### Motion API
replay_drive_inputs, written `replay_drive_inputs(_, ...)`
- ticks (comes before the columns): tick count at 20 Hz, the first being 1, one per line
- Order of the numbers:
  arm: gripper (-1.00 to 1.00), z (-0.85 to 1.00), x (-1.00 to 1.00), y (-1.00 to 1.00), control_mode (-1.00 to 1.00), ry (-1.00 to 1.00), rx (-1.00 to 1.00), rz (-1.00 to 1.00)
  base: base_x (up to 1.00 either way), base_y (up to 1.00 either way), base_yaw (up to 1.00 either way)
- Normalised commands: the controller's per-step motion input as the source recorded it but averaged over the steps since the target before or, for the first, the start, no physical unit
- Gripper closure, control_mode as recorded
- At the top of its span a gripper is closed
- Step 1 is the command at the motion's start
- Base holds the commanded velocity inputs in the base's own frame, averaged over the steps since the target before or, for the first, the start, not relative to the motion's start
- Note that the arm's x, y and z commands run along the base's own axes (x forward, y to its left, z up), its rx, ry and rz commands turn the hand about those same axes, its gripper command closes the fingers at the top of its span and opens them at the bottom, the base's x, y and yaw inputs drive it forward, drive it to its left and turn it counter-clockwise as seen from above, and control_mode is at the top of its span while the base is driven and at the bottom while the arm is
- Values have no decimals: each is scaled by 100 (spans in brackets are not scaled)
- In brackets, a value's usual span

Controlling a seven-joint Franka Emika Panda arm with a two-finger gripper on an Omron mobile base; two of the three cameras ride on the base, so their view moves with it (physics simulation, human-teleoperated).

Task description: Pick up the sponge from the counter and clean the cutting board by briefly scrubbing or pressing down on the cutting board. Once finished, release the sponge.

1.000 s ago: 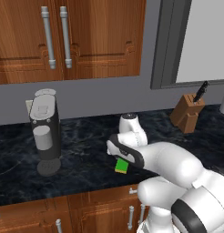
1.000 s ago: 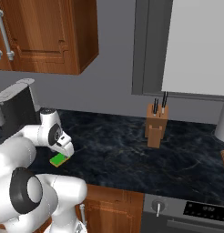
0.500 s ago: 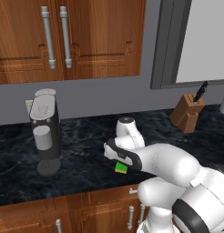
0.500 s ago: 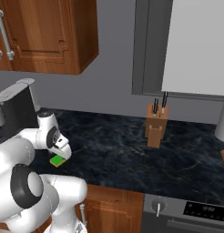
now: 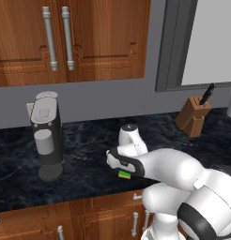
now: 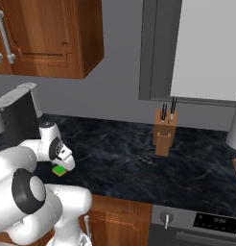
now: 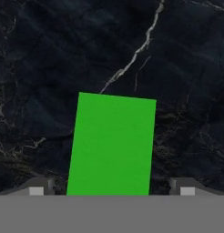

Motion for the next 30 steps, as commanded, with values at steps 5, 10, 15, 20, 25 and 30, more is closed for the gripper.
replay_drive_inputs(5, -100, -5, 0, 0, -100, -5, 0, 0, 0, 0, 0)
replay_drive_inputs(10, -100, -5, 0, 0, -100, -4, 0, 0, 0, 0, 0)
replay_drive_inputs(15, -100, -8, 0, 0, -100, -2, 0, 0, 0, 0, 0)
replay_drive_inputs(20, -100, -8, 0, 0, -100, 0, 0, 0, 0, 0, 0)
replay_drive_inputs(25, -100, 0, 1, 0, -100, -1, 0, 0, 0, 0, 0)
replay_drive_inputs(30, -100, 0, 11, 0, -100, -4, 0, 0, 0, 0, 0)
